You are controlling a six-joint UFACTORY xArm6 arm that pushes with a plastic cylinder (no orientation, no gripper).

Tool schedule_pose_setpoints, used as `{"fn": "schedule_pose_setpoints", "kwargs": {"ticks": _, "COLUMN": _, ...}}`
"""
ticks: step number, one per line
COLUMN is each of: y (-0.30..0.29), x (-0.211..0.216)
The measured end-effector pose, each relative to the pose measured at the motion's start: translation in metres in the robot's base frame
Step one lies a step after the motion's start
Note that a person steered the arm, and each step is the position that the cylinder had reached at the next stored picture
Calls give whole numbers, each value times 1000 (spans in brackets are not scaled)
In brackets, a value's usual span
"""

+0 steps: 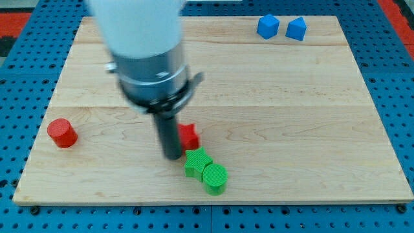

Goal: Move red star towards bottom right of the board

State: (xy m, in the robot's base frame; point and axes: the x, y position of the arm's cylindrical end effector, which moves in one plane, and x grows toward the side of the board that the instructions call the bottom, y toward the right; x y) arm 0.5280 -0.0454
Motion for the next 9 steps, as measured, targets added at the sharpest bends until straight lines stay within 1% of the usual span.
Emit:
{"fn": "schedule_pose_setpoints", "kwargs": {"ticks": 1, "y": -3, "x": -35}}
{"fn": "schedule_pose_setpoints", "kwargs": {"ticks": 2, "y": 64, "x": -56}}
{"fn": "schedule_pose_setpoints", "kwargs": {"ticks": 3, "y": 38, "x": -74}}
{"fn": "schedule_pose_setpoints", "kwargs": {"ticks": 4, "y": 105, "x": -111}}
{"fn": "schedule_pose_setpoints", "kwargs": {"ticks": 5, "y": 148, "x": -82}}
{"fn": "schedule_pose_setpoints", "kwargs": {"ticks": 6, "y": 103, "x": -124}}
{"fn": "schedule_pose_setpoints", "kwargs": {"ticks": 7, "y": 61, "x": -122}}
{"fn": "schedule_pose_setpoints", "kwargs": {"ticks": 8, "y": 81, "x": -75}}
{"fn": "schedule_pose_setpoints", "kwargs": {"ticks": 9, "y": 138, "x": -66}}
